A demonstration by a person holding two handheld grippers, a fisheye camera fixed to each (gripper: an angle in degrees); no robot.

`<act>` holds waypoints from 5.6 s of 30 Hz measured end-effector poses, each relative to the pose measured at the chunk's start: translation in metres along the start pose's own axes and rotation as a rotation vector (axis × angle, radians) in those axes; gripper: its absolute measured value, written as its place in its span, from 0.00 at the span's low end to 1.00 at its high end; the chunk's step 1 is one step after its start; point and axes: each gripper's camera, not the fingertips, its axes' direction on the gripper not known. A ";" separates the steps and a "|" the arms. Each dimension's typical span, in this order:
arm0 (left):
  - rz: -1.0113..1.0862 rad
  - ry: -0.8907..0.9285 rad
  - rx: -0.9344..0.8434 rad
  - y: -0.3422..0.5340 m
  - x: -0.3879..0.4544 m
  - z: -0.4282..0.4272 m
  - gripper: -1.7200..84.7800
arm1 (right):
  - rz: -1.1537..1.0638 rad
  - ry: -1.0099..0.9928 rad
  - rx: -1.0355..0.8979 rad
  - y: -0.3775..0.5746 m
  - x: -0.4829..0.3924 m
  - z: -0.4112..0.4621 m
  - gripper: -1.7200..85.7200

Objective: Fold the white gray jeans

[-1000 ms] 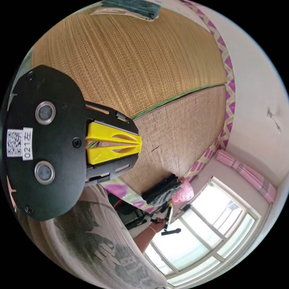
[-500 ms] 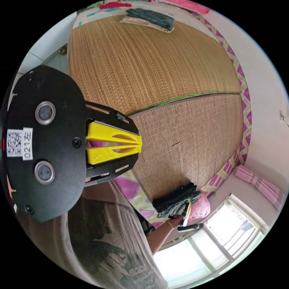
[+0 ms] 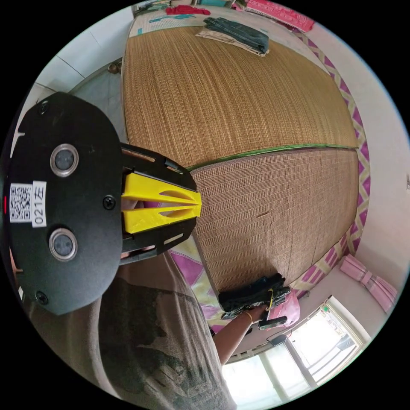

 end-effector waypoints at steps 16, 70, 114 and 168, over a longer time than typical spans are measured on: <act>0.062 0.084 -0.003 0.026 -0.089 0.013 0.01 | 0.206 -0.535 0.338 0.024 0.158 -0.190 0.08; -0.204 0.333 0.035 0.178 -0.371 0.197 0.01 | 0.028 -0.803 0.300 -0.060 -0.259 -0.119 0.08; 0.237 0.407 0.207 -0.090 -0.029 0.468 0.04 | 0.206 -0.797 -0.119 0.180 -0.094 0.072 0.03; 0.201 0.005 0.061 -0.132 -0.204 0.494 0.09 | -0.528 -0.003 -0.220 -0.129 -0.447 0.036 0.12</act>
